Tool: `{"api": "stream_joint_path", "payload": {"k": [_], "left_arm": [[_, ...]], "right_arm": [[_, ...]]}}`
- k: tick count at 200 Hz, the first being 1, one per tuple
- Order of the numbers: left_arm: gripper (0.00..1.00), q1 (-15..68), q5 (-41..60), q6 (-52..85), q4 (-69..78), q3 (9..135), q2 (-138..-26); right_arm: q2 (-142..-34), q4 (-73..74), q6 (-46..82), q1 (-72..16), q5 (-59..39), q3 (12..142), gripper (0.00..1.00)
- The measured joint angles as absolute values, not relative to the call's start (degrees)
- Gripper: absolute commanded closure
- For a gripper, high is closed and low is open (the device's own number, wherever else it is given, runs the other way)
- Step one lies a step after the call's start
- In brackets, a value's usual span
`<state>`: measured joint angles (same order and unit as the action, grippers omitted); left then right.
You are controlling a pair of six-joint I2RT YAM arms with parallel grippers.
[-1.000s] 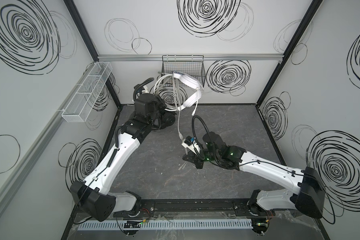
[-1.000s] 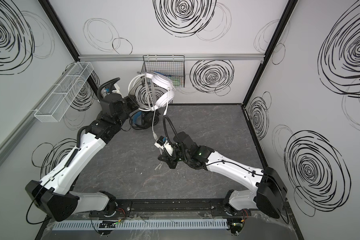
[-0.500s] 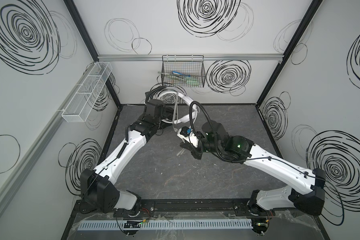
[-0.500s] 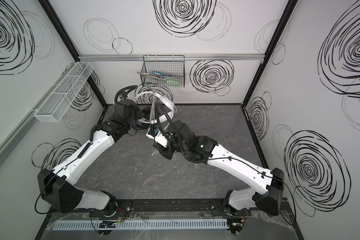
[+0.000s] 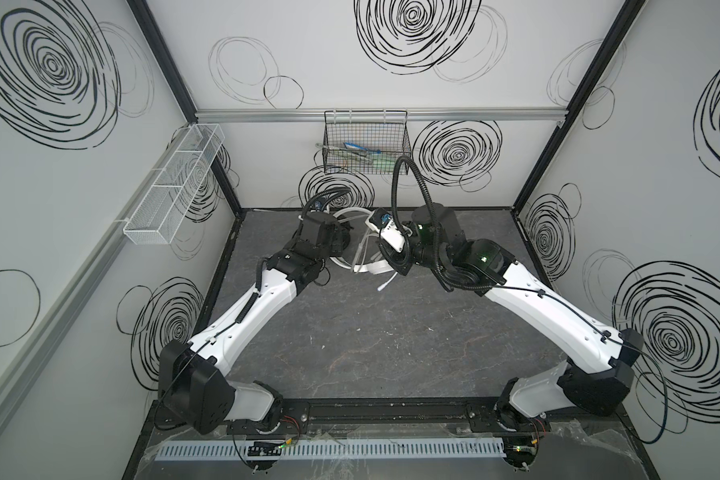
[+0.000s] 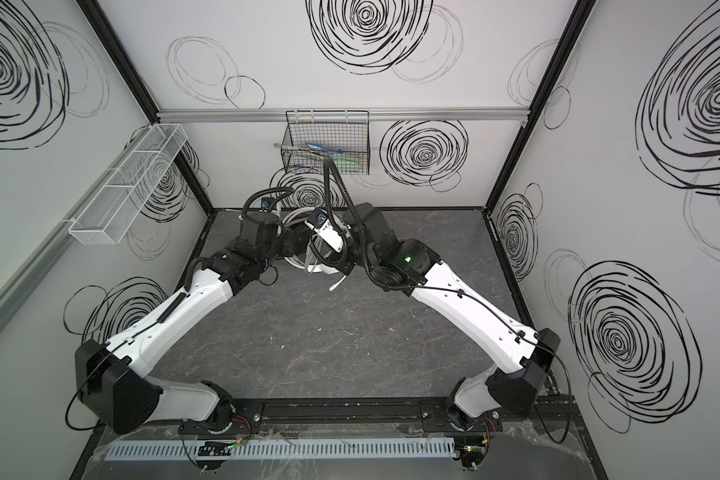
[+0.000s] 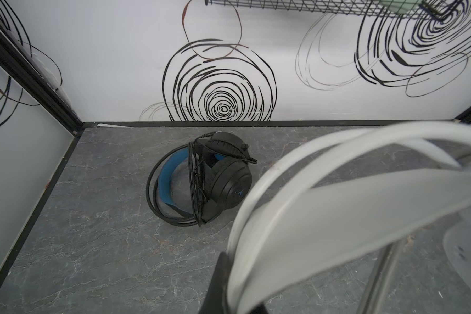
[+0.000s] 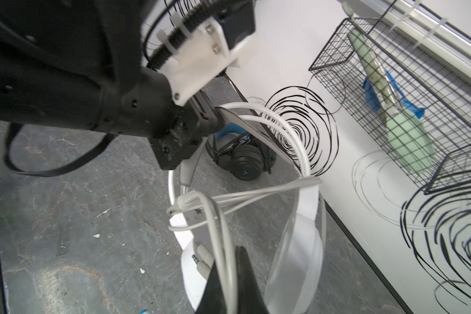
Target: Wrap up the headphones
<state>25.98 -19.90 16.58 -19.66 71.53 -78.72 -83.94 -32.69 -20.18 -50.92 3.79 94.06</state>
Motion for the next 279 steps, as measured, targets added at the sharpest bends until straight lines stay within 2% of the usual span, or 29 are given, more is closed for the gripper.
{"api": "stream_joint_path", "payload": {"k": [82,102,143,184,218,279], "left_arm": [[1.0,25.93,-10.61,18.41,-20.78,71.24,-76.71],[1.0,25.54,-9.47,19.4,-21.41,71.24,-76.71],[1.0,24.21,-9.02,19.97,-24.08,71.26,-76.99],[1.0,23.94,-8.05,20.38,-24.56,72.01,-77.3],[1.0,23.86,-7.29,20.45,-25.12,72.47,-77.3],[1.0,23.33,-6.7,20.45,-25.76,73.95,-77.3]], "right_arm": [[-83.92,-27.03,-21.26,-49.8,5.63,86.56,0.98],[-83.92,-25.61,-21.37,-49.84,5.96,83.96,0.87],[-82.37,-21.91,-21.34,-49.23,6.37,80.18,0.59],[-80.53,-19.77,-21.04,-48.47,6.76,80.03,0.41],[-79.79,-19.53,-20.73,-48.14,6.96,79.96,0.18],[-76.03,-19.53,-19.57,-47.27,6.9,78.22,0.12]]}}
